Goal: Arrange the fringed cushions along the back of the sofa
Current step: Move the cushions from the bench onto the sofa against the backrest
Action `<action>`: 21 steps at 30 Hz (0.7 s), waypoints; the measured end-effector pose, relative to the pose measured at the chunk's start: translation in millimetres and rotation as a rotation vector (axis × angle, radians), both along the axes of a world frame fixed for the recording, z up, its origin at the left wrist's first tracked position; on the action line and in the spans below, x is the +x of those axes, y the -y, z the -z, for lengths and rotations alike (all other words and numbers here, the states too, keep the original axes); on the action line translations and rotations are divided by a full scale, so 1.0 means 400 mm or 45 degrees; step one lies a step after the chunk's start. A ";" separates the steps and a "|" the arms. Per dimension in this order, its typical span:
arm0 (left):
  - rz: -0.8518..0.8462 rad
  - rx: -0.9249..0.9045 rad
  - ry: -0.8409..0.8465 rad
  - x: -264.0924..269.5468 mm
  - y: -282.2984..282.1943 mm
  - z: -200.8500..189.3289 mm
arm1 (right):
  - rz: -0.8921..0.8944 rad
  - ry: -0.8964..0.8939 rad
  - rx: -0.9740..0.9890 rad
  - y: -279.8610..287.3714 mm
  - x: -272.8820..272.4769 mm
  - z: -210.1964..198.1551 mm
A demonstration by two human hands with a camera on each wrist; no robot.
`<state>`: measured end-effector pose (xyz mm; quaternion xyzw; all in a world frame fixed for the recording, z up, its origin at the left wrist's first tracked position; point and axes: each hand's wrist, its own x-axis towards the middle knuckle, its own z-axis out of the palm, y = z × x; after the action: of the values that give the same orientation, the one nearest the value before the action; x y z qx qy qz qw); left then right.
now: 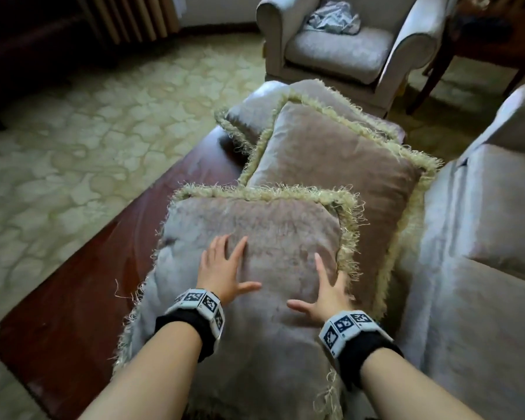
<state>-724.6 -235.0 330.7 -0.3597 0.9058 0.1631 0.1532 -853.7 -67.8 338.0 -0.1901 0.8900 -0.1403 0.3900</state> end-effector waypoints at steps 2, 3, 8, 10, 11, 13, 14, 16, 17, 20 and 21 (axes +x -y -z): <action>0.044 -0.013 -0.012 0.012 0.015 0.064 | 0.021 -0.061 0.030 0.039 -0.009 0.049; 0.053 -0.029 -0.040 0.020 0.018 0.094 | 0.014 -0.087 0.065 0.054 -0.014 0.072; 0.030 -0.056 -0.154 0.070 0.051 0.190 | 0.028 -0.067 0.059 0.052 -0.038 0.169; -0.011 -0.040 -0.168 0.093 0.077 0.204 | 0.020 -0.075 0.045 0.050 -0.043 0.188; -0.045 -0.021 -0.174 0.104 0.091 0.205 | 0.012 -0.081 0.047 0.052 -0.043 0.192; -0.132 0.026 -0.167 0.127 0.122 0.205 | -0.004 -0.091 0.054 0.055 -0.043 0.191; -0.181 0.046 -0.151 0.138 0.138 0.205 | -0.012 -0.095 0.057 0.057 -0.043 0.191; -0.284 0.081 -0.109 0.159 0.170 0.207 | -0.019 -0.090 0.058 0.058 -0.045 0.193; -0.340 0.107 -0.091 0.168 0.185 0.208 | -0.026 -0.093 0.060 0.059 -0.045 0.194; -0.496 0.201 -0.070 0.185 0.220 0.216 | -0.042 -0.116 0.073 0.064 -0.045 0.200; -0.536 0.245 -0.079 0.189 0.230 0.220 | -0.048 -0.125 0.077 0.066 -0.045 0.202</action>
<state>-649.2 -326.9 242.7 -0.5193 0.7954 0.2879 0.1217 -871.7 -94.1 257.3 -0.2018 0.9081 -0.0963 0.3540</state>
